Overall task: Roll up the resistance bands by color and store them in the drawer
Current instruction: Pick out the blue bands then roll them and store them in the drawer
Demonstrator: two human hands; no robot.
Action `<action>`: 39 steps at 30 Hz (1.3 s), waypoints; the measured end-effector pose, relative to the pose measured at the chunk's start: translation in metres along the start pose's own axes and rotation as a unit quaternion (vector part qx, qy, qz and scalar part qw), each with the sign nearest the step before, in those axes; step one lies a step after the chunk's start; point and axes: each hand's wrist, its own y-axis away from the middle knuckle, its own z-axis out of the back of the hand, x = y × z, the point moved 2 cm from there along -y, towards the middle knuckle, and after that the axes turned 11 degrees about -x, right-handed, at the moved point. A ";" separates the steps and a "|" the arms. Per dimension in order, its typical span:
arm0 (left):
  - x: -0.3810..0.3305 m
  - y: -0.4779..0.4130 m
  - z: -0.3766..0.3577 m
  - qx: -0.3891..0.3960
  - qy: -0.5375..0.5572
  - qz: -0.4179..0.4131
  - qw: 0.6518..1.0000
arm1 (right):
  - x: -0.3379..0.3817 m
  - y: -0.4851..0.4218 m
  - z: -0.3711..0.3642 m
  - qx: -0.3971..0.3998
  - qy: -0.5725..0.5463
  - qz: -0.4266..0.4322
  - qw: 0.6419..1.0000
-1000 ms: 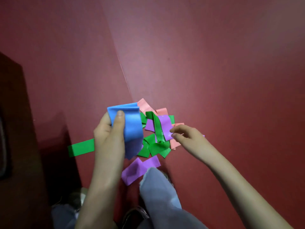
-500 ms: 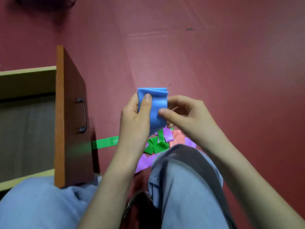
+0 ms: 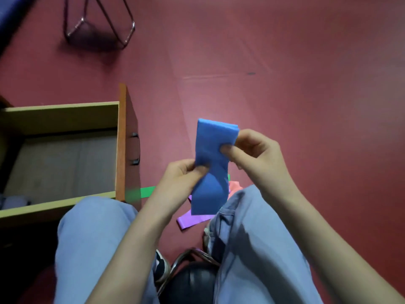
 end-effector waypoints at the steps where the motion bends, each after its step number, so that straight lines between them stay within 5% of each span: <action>1: -0.002 0.004 0.002 -0.014 0.008 -0.004 1.000 | 0.002 0.005 0.000 0.019 0.026 0.037 0.999; 5: -0.008 0.022 0.016 -0.024 0.034 -0.010 0.999 | 0.006 0.026 -0.003 0.090 0.136 0.181 0.970; 12: -0.007 0.045 0.029 0.026 0.192 0.066 0.979 | 0.005 0.044 -0.011 0.115 0.255 0.267 0.922; 15: -0.006 0.057 0.029 0.026 0.189 0.036 0.981 | 0.004 0.049 -0.016 0.116 0.264 0.282 0.915; 19: 0.000 0.067 0.028 -0.065 0.131 -0.033 0.989 | 0.005 0.065 -0.022 0.112 0.174 0.224 0.952; 22: -0.001 0.072 0.029 -0.113 0.146 -0.051 0.981 | 0.002 0.077 -0.027 0.085 0.010 0.026 0.996; 26: -0.006 0.079 0.020 -0.115 0.151 -0.076 0.979 | -0.010 0.091 -0.039 0.111 -0.035 -0.106 0.988; 31: -0.008 0.087 0.017 -0.174 0.074 -0.146 0.971 | -0.003 0.106 -0.055 0.142 -0.049 -0.115 0.982; 39: -0.013 0.094 0.031 -0.149 0.093 -0.156 0.972 | 0.012 0.094 -0.050 0.177 0.063 -0.041 0.981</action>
